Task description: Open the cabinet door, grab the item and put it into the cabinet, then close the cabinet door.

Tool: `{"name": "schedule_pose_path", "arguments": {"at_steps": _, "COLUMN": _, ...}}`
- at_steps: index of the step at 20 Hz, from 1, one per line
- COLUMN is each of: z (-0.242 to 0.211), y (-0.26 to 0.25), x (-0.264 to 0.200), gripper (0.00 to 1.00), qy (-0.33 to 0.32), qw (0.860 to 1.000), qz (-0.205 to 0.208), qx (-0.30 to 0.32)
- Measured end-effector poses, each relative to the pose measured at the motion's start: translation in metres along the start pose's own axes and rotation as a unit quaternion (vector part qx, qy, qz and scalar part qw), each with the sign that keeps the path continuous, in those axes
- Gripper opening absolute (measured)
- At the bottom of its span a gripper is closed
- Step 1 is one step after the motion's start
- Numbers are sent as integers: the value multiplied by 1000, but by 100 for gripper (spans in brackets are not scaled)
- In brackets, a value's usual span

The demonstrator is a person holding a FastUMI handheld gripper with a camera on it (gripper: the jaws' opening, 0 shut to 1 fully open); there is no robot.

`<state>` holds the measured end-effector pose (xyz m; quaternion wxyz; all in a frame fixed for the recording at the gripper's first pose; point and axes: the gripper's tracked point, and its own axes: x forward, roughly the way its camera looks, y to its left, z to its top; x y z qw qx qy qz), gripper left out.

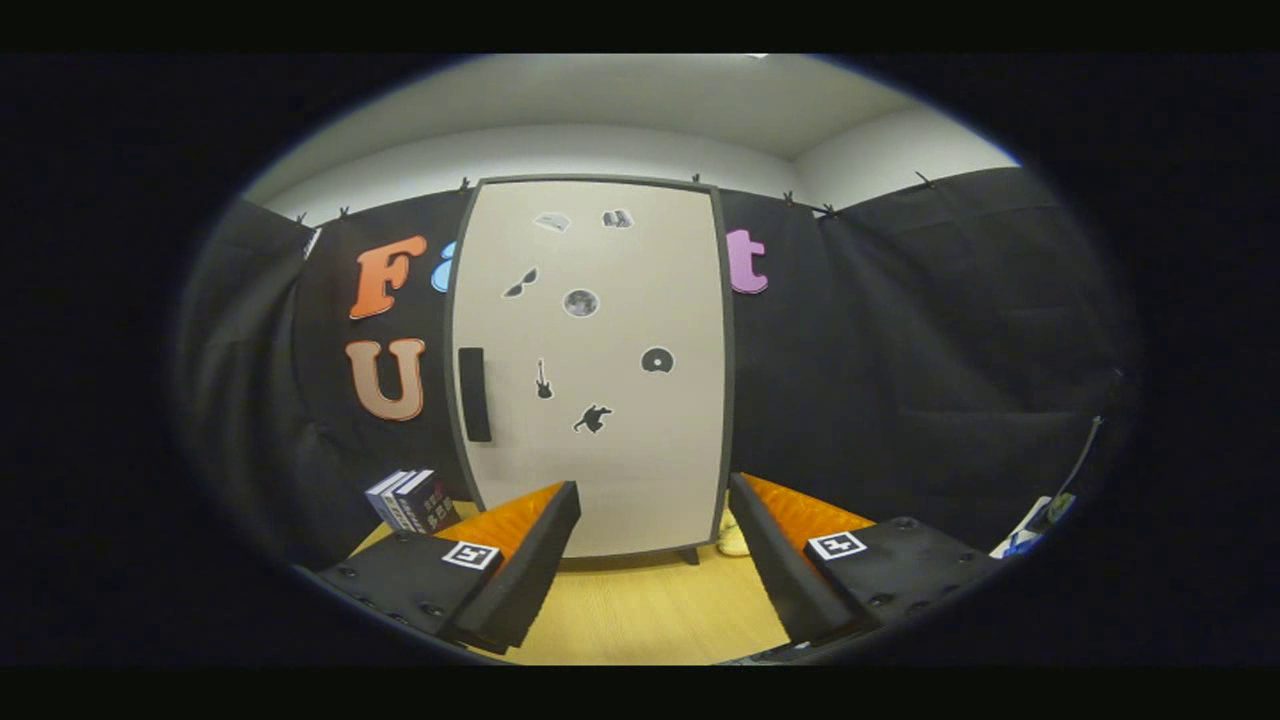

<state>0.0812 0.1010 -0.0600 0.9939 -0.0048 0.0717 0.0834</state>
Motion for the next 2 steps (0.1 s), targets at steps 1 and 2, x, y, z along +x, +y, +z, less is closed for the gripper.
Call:
{"name": "schedule_pose_path", "arguments": {"at_steps": 1, "z": 0, "y": -2, "x": -3, "gripper": 97, "qy": -2, "qw": 1000, "qz": -2, "qx": 5}}
{"name": "schedule_pose_path", "arguments": {"at_steps": 2, "z": 1, "y": -3, "x": -5, "gripper": 97, "qy": -4, "qw": 1000, "qz": -4, "qx": 8}}
